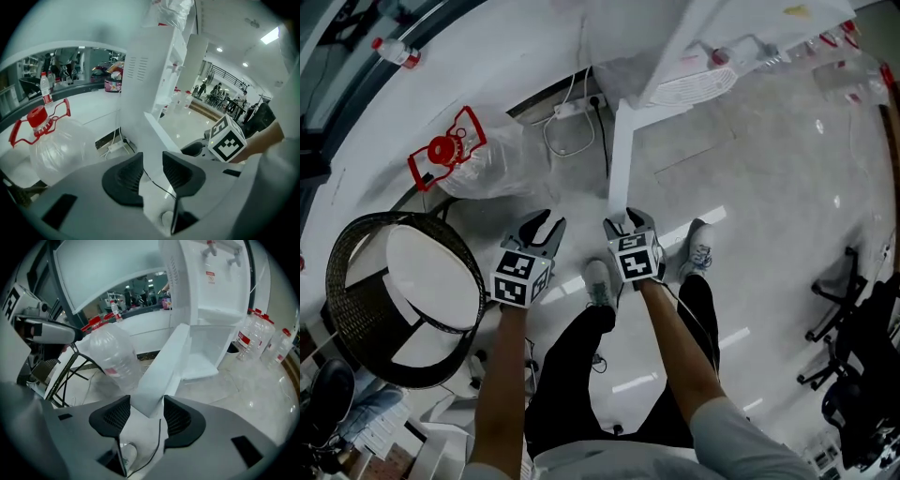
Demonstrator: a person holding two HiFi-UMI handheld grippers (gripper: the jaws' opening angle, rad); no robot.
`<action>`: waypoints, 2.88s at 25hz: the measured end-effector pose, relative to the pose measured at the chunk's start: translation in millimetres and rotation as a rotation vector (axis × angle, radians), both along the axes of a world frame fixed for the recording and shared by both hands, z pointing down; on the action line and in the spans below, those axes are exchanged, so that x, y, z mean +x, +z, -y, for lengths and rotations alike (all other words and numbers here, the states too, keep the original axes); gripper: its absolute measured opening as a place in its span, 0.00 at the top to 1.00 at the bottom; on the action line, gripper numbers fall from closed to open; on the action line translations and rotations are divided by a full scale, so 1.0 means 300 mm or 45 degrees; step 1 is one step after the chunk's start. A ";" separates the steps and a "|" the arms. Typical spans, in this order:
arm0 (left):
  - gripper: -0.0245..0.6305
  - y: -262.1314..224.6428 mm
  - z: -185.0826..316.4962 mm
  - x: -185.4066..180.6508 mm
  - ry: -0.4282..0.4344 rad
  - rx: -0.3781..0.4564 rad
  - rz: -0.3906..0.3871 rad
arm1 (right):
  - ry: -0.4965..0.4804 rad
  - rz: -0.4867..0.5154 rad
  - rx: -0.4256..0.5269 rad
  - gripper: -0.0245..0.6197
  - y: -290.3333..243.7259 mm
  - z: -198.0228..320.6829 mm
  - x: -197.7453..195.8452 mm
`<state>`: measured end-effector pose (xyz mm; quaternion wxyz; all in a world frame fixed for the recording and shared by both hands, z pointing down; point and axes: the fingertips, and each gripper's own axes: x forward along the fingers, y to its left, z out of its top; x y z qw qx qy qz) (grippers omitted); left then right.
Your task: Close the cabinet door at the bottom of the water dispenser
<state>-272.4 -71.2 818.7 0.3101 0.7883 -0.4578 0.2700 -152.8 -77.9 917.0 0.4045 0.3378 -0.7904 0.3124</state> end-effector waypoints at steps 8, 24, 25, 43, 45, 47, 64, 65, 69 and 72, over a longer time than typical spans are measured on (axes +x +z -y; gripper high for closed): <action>0.74 -0.028 0.102 0.160 0.023 -0.009 -0.002 | 0.051 0.024 -0.072 0.58 -0.005 0.012 0.196; 0.81 0.014 0.471 0.670 -0.033 0.047 0.045 | -0.007 -0.118 0.126 0.65 -0.039 0.389 0.788; 0.81 0.011 0.496 0.697 -0.034 0.047 0.050 | -0.005 -0.118 0.135 0.67 -0.041 0.420 0.814; 0.82 0.029 0.853 0.902 0.005 0.045 0.149 | -0.071 -0.102 0.332 0.79 -0.030 1.057 0.937; 0.82 0.029 0.876 0.915 0.006 0.051 0.150 | -0.088 -0.130 0.349 0.83 -0.022 1.110 0.932; 0.82 0.030 0.887 0.933 0.006 0.057 0.147 | -0.118 -0.141 0.371 0.84 -0.019 1.154 0.928; 0.82 -0.057 0.790 0.978 -0.004 0.020 0.164 | -0.125 -0.136 0.409 0.90 -0.165 1.286 0.936; 0.82 -0.085 0.779 0.983 -0.002 0.021 0.158 | -0.112 -0.140 0.403 0.90 -0.192 1.269 0.952; 0.82 -0.227 0.731 0.990 0.011 0.043 0.135 | -0.057 -0.164 0.411 0.90 -0.361 1.202 1.024; 0.85 -0.377 0.683 0.967 0.029 0.080 0.132 | -0.019 -0.159 0.428 0.91 -0.549 1.134 1.072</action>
